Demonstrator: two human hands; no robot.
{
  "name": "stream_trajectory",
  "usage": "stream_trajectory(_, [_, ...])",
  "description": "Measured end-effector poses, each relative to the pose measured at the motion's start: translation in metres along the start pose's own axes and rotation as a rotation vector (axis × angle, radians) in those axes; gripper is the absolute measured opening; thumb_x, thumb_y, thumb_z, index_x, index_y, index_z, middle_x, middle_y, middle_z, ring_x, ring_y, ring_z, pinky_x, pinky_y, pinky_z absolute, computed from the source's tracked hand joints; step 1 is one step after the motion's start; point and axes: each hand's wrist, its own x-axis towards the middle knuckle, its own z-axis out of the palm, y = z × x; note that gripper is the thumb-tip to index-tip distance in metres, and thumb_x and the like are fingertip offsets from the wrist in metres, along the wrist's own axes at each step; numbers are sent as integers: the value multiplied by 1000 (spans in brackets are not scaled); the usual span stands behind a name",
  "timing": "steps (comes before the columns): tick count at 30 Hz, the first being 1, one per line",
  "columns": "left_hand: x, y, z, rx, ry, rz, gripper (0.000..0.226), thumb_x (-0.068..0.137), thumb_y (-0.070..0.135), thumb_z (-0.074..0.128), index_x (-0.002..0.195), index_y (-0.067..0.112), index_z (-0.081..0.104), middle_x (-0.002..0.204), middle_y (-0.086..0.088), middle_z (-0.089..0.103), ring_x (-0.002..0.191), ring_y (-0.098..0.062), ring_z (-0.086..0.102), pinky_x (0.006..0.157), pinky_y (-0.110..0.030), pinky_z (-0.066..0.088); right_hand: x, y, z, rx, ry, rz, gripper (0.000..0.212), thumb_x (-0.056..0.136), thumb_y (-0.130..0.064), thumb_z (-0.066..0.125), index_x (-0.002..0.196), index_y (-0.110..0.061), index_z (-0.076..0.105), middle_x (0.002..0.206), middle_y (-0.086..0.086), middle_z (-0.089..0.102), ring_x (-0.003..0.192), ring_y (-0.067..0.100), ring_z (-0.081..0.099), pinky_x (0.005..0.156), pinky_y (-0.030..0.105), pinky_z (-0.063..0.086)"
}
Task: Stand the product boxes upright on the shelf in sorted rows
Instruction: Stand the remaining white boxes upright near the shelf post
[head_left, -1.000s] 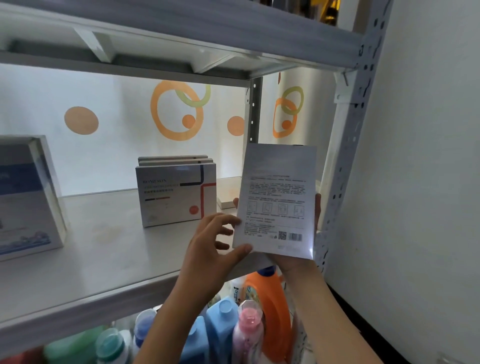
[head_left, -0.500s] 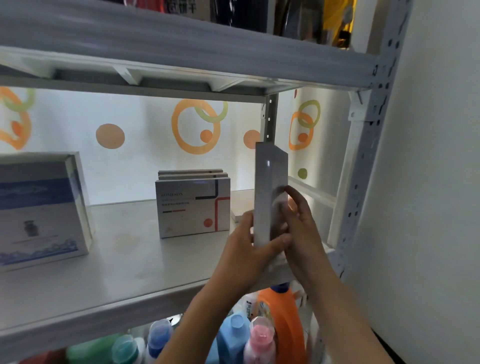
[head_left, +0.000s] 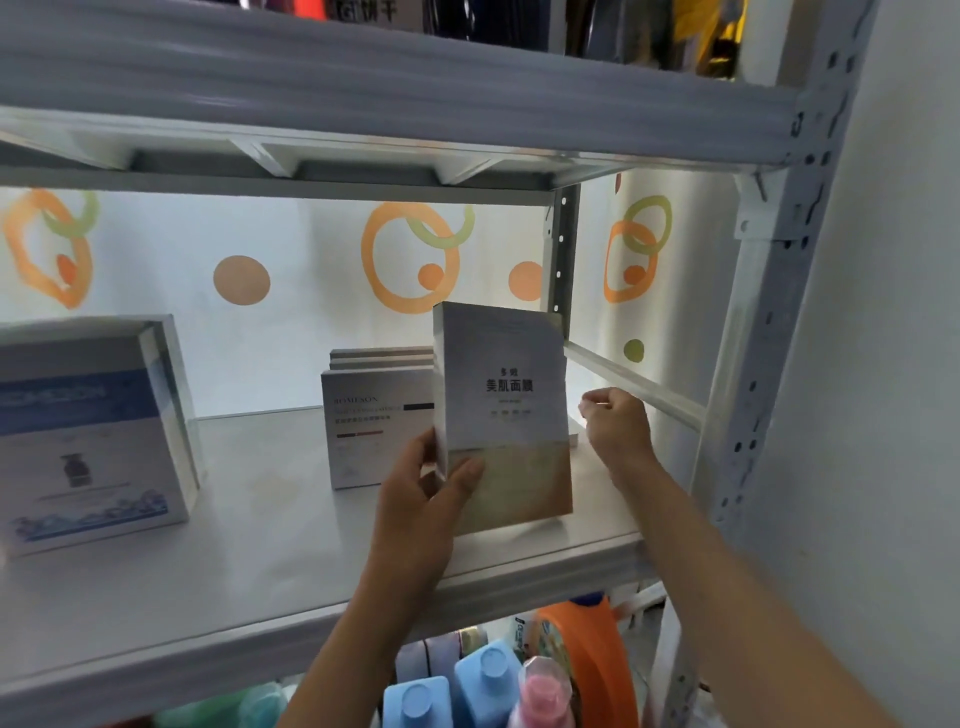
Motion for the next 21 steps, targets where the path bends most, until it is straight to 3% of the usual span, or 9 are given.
stream_trajectory(3, [-2, -2, -2, -41, 18, -6, 28, 89, 18, 64, 111, 34, 60, 107, 10, 69, 93, -11, 69, 75, -31, 59, 12, -3, 12, -357, -67, 16, 26, 96, -31, 58, 80, -10, 53, 82, 5, 55, 73, 20, 54, 65, 27, 44])
stream_trajectory(6, [-3, -4, -4, -58, 54, 2, 29, 89, 17, 63, 113, 33, 61, 106, 9, 71, 93, -11, 69, 74, -30, 59, 10, -4, 17, -662, -191, 45, 32, 91, -41, 59, 90, -9, 52, 94, 7, 47, 98, 29, 57, 79, 33, 47])
stream_trajectory(11, [-7, -1, -4, -80, 103, 30, 28, 92, 16, 59, 118, 26, 60, 104, 14, 69, 89, 4, 66, 63, -9, 50, 20, -7, 13, -566, -297, 132, 46, 80, -45, 75, 97, -7, 55, 94, 8, 53, 105, 29, 61, 89, 37, 51])
stream_trajectory(16, [-9, 2, -4, -120, 113, 40, 29, 92, 11, 59, 119, 20, 61, 107, 8, 70, 88, 0, 67, 63, -9, 50, 18, -15, -4, -497, -314, 201, 47, 76, -28, 83, 106, -3, 57, 99, 12, 58, 96, 31, 62, 90, 38, 51])
stream_trajectory(19, [-11, 2, -4, -114, 97, 50, 28, 91, 11, 59, 117, 23, 61, 105, 10, 71, 89, -1, 68, 63, -10, 50, 19, -20, -17, -595, -278, 195, 31, 80, -14, 79, 99, 1, 59, 81, 13, 58, 80, 30, 61, 87, 37, 56])
stream_trajectory(21, [-12, 2, -3, -105, 109, 56, 29, 91, 11, 60, 119, 21, 61, 105, 10, 71, 89, 0, 68, 64, -10, 50, 16, -21, -19, -623, -226, 161, 25, 82, -11, 74, 98, 1, 59, 70, 11, 55, 79, 31, 63, 84, 40, 59])
